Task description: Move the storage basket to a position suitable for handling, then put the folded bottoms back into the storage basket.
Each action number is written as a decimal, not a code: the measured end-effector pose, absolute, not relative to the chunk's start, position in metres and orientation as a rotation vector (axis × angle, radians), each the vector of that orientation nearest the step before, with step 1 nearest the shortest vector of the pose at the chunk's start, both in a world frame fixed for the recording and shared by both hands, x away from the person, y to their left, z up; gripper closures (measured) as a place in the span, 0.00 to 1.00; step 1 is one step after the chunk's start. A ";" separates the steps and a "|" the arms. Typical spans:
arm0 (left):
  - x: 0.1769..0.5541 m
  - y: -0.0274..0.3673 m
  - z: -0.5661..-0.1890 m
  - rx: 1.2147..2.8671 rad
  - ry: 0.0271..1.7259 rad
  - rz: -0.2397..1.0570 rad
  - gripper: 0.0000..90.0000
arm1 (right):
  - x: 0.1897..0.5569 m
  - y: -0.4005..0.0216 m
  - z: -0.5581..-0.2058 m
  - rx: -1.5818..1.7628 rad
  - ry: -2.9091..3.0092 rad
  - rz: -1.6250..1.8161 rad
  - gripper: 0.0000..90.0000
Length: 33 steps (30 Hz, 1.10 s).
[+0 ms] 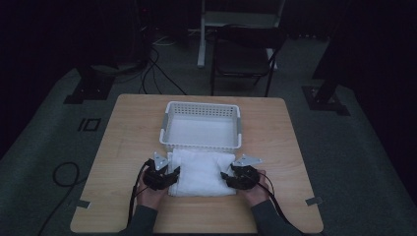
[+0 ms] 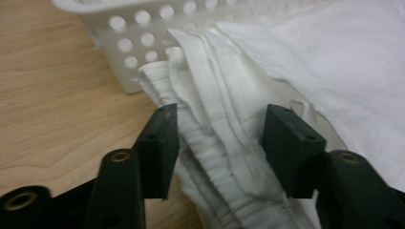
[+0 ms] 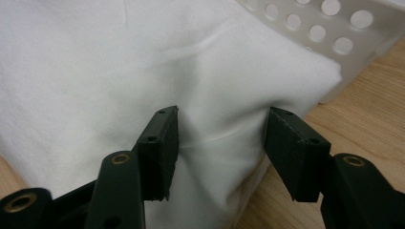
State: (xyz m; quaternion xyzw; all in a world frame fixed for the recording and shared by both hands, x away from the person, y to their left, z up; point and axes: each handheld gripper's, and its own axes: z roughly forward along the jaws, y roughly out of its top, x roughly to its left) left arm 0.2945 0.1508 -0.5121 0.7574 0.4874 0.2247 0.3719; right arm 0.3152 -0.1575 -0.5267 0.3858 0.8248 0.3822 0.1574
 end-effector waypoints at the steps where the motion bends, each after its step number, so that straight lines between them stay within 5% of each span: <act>1: 0.295 0.151 -0.512 1.942 1.249 0.576 0.46 | 0.315 -0.158 -0.526 1.106 2.357 1.094 0.49; 14: 0.307 0.140 -0.487 1.848 1.243 0.476 0.18 | 0.314 -0.160 -0.523 1.105 2.335 1.086 0.45; 33: 0.325 0.147 -0.537 1.919 1.328 0.392 0.12 | 0.313 -0.160 -0.525 1.110 2.334 1.079 0.43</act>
